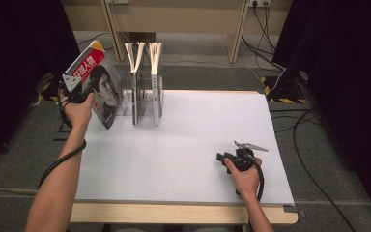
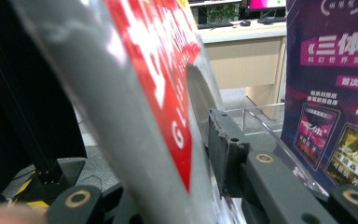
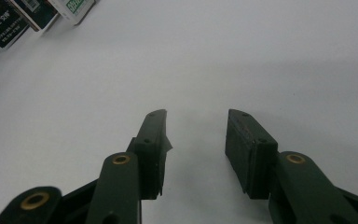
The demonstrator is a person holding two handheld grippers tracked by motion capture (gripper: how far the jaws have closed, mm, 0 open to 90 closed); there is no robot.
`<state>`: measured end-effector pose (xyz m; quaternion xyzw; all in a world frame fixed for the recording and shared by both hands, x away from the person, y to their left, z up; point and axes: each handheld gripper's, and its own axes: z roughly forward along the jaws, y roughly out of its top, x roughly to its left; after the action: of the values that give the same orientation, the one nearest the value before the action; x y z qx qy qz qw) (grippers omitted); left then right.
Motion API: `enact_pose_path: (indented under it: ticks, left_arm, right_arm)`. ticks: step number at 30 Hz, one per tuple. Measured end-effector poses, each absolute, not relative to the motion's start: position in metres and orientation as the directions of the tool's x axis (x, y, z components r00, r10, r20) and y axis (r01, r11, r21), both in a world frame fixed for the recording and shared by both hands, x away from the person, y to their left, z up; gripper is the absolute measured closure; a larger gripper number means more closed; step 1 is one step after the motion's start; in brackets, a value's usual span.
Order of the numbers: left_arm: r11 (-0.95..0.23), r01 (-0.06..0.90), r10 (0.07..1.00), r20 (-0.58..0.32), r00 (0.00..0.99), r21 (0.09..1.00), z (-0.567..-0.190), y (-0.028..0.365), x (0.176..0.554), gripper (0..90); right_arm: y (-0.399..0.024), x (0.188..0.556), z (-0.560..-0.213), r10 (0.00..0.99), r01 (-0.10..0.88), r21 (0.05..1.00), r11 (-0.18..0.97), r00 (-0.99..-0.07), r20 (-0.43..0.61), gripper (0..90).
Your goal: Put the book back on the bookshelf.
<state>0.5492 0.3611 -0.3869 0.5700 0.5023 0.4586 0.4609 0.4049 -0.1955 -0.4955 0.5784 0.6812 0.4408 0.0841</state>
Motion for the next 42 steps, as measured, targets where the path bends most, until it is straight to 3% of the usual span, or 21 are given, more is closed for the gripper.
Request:
enact_pose_path:
  ticks: [12, 17, 22, 42]
  left_arm:
    - [0.047, 0.149, 0.990, -0.067, 0.126, 0.988, -0.386, 0.364, 0.545, 57.1]
    - [0.076, 0.190, 0.982, -0.106, 0.155, 0.979, -0.392, 0.366, 0.543, 60.8]
    - [0.090, 0.197, 0.981, -0.121, 0.150, 0.976, -0.395, 0.368, 0.543, 56.2]
    - [0.111, 0.216, 0.977, -0.146, 0.154, 0.970, -0.405, 0.375, 0.528, 52.2]
  right_arm:
    - [-0.195, 0.404, -0.495, 0.861, 0.717, 0.694, -0.062, -0.313, 0.401, 58.4]
    - [-0.195, 0.405, -0.495, 0.861, 0.717, 0.695, -0.057, -0.316, 0.397, 58.2]
    - [-0.195, 0.405, -0.495, 0.861, 0.718, 0.693, -0.059, -0.315, 0.400, 58.1]
    - [-0.195, 0.405, -0.495, 0.863, 0.717, 0.695, -0.058, -0.314, 0.396, 58.0]
